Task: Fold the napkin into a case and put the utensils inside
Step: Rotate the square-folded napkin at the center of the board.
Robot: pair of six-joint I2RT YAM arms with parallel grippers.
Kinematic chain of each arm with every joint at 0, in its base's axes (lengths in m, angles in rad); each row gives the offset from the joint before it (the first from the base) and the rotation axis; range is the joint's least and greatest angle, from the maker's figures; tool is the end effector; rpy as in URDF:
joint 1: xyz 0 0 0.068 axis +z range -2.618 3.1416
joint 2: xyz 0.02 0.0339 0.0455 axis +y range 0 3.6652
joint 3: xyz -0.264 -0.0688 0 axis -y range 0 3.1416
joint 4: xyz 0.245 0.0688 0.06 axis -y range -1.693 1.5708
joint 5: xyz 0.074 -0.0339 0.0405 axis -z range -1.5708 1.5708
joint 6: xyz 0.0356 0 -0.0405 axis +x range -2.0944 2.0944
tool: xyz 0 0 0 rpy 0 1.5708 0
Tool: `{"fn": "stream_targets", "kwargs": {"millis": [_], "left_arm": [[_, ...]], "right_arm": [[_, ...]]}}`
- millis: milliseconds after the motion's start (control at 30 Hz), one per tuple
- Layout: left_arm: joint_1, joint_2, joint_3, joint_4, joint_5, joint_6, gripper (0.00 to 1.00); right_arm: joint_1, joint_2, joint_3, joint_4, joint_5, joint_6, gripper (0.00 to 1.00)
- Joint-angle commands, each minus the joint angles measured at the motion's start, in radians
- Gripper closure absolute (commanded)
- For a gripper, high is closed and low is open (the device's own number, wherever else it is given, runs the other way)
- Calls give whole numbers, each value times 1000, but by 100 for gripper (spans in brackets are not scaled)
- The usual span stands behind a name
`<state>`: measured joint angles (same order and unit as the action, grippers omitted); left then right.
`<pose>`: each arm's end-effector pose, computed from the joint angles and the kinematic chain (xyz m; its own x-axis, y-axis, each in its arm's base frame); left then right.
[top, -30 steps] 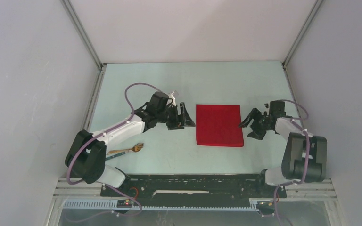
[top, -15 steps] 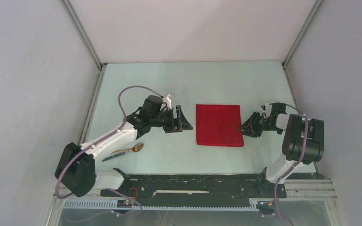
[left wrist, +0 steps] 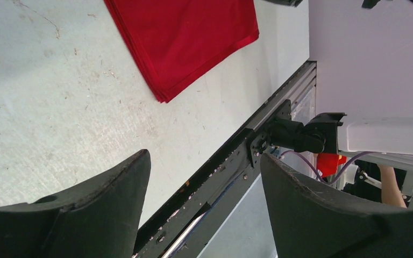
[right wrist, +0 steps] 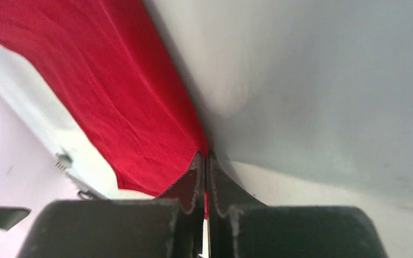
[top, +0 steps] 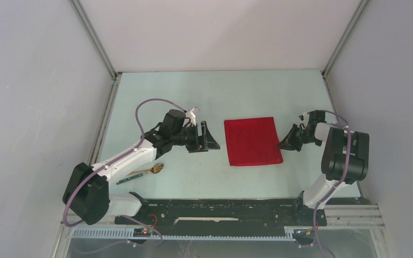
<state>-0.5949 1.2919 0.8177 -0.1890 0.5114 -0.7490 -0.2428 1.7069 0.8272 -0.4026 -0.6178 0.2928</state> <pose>0.2184 -0.1688 0.2441 -0.9237 -0.0919 -0.3720 0.2447 0.6056 -0.7572 0.2840 -0.0491 0.1258 -0.8806 0.4605 -0.1121 0.3031 0.7290 0.6138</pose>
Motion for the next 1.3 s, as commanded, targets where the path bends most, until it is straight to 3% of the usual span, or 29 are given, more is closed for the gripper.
{"fn": "stream_targets", "kwargs": {"millis": [0, 400, 667, 900, 967, 1067, 1200, 1267], "left_arm": [[-8, -24, 0, 28, 31, 19, 20], [-8, 16, 4, 20, -11, -1, 20], [8, 164, 87, 11, -100, -5, 20], [65, 393, 287, 19, -152, 1, 23], [79, 495, 385, -21, -121, 43, 25], [100, 590, 501, -98, -165, 111, 24], [108, 735, 685, -229, -153, 219, 24], [109, 790, 746, -273, -153, 244, 26]], "right_arm": [[41, 40, 148, -109, 203, -78, 100], [179, 347, 692, -264, 357, -375, 100], [323, 521, 997, -350, 511, -559, 99], [308, 534, 1197, -407, 541, -489, 36], [311, 503, 1246, -469, 566, -368, 27], [327, 359, 1123, -457, 520, -196, 23], [332, 30, 645, -129, 180, -2, 24], [334, -77, 486, -8, 68, 72, 25]]}}
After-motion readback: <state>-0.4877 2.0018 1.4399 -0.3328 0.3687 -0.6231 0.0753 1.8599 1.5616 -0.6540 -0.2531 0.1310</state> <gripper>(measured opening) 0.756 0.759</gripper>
